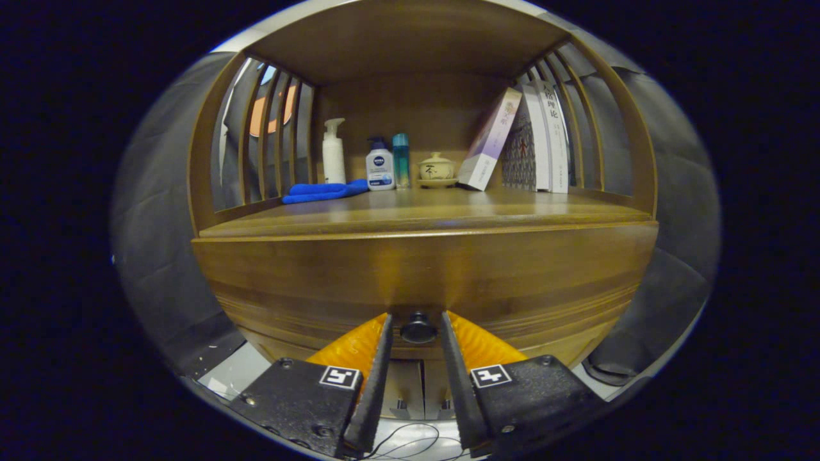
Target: Pull open the drawer, take out the items inside it, and place them on the countertop above the cabinet.
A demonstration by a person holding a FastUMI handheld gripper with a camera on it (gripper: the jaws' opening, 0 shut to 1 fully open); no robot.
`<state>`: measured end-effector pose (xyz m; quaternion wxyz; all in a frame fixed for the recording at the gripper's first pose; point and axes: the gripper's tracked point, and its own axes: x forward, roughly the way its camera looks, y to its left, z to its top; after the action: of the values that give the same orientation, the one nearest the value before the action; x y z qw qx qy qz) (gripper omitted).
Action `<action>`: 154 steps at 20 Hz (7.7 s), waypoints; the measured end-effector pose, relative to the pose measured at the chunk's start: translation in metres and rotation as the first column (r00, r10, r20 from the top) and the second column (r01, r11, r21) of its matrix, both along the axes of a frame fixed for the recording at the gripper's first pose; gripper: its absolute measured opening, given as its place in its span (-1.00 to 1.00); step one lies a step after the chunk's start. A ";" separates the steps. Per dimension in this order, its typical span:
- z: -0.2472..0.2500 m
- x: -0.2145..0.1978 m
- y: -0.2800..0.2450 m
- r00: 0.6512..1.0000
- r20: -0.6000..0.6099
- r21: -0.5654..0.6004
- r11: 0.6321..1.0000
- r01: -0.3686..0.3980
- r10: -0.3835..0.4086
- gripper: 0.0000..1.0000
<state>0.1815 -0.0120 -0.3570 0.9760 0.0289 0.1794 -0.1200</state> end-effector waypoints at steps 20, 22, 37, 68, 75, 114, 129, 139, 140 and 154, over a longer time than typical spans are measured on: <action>-0.003 -0.026 0.002 1.000 -0.016 0.013 1.000 0.025 -0.025 -0.63; -0.003 -0.037 0.004 0.999 -0.021 0.004 1.000 0.024 -0.024 -0.63; -0.006 -0.127 0.025 0.999 -0.046 0.024 1.000 -0.008 0.009 -0.63; 0.112 -0.159 0.050 0.936 -0.129 0.017 0.944 -0.329 0.328 0.51; 0.072 -0.125 0.044 0.868 -0.366 -0.011 0.932 -0.363 0.334 0.52; 0.058 -0.058 -0.008 0.762 -0.603 0.111 0.971 -0.212 0.235 -0.61; 0.153 0.015 -0.028 0.865 -0.477 0.006 0.984 -0.175 0.157 -0.61; 0.143 0.089 -0.048 0.875 -0.474 -0.038 0.990 -0.138 0.104 -0.62; 0.139 0.094 -0.048 0.873 -0.478 -0.037 0.990 -0.136 0.102 -0.62; 0.125 0.143 -0.057 0.904 -0.425 -0.100 0.990 -0.099 0.048 -0.62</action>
<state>0.3248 -0.0688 -0.2321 0.9181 -0.0628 0.3792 -0.0970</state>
